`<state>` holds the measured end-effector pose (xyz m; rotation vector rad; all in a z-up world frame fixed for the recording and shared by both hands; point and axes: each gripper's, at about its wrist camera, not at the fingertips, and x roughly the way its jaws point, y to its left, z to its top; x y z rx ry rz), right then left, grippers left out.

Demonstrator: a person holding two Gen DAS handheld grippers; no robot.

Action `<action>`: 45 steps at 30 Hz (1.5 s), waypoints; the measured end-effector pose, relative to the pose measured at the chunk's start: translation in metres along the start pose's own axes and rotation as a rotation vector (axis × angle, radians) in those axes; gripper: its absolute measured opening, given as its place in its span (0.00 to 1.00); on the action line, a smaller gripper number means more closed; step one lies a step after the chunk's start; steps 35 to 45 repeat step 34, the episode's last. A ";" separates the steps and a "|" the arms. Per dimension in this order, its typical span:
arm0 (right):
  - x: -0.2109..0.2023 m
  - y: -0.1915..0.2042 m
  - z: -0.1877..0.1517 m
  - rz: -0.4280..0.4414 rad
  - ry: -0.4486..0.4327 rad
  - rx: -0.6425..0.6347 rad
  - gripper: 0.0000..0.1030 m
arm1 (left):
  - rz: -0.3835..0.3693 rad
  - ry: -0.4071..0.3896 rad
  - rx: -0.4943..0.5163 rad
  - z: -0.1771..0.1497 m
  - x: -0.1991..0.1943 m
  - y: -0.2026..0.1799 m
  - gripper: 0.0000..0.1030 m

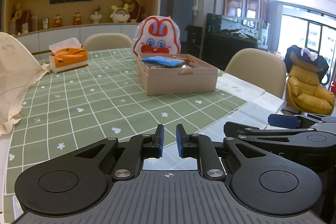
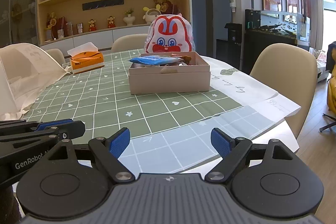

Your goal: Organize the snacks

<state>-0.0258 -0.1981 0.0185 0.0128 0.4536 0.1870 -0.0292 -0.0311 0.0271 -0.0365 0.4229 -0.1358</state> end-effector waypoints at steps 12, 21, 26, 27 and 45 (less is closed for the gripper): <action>-0.002 -0.001 -0.001 0.003 -0.003 0.005 0.83 | 0.001 0.005 0.008 0.000 -0.001 0.000 0.16; -0.002 -0.002 -0.001 0.005 0.001 0.011 0.83 | 0.001 0.013 0.015 0.001 0.000 -0.001 0.16; -0.002 -0.003 -0.001 0.004 0.002 0.014 0.83 | 0.004 0.012 0.023 0.000 0.001 -0.002 0.16; -0.002 -0.003 -0.001 0.004 0.003 0.015 0.83 | 0.007 0.014 0.022 0.000 0.001 -0.002 0.16; 0.006 -0.006 0.002 -0.018 0.005 0.024 0.82 | 0.027 0.050 0.044 -0.003 0.012 0.001 0.16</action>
